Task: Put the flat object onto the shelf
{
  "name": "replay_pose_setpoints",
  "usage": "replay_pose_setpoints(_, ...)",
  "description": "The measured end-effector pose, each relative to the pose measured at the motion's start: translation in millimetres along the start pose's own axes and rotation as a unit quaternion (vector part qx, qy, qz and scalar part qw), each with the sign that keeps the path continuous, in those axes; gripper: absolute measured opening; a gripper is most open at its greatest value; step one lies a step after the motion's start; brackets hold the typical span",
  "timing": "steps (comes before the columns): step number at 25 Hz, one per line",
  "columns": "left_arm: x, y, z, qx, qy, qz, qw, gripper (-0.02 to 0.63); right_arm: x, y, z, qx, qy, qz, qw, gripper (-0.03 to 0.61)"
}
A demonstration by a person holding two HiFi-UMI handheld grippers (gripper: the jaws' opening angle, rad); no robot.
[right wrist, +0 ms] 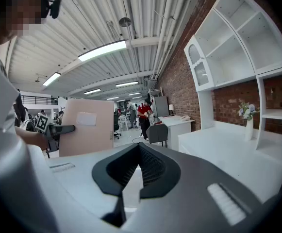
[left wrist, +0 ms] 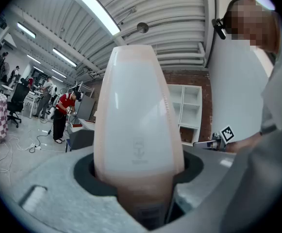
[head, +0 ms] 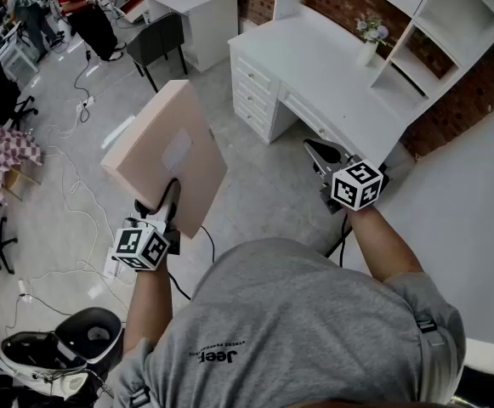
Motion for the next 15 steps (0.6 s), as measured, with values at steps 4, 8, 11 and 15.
replay_pose_setpoints(4,1.1,2.9,1.7,0.000,0.001,0.000,1.0000,0.291,1.2,2.6,-0.5,0.001,-0.002,0.000,1.000,0.008)
replay_pose_setpoints(8,5.8,5.9,8.8,-0.001,0.001,0.000,1.0000,0.291,9.4,4.1,-2.4,0.001,-0.003,0.000,1.000,0.008)
replay_pose_setpoints(11,11.0,6.4,14.9,-0.002,0.000,0.002,1.0000,0.291,17.0,3.4,-4.9,0.002,-0.004,0.004,1.000,0.008)
replay_pose_setpoints(15,22.6,8.1,24.8,-0.002,0.000,0.004,1.0000,0.291,32.2,4.5,-10.4,0.002,-0.002,0.021,1.000,0.009)
Point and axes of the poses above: the fingertips, and each gripper's own axes: z forward along the fingers, x to its right, y out of its underside, the point moved 2 cm from there along -z, backward along the fingers, and after that the axes turned 8 degrees about -z, right-handed, at the moved point
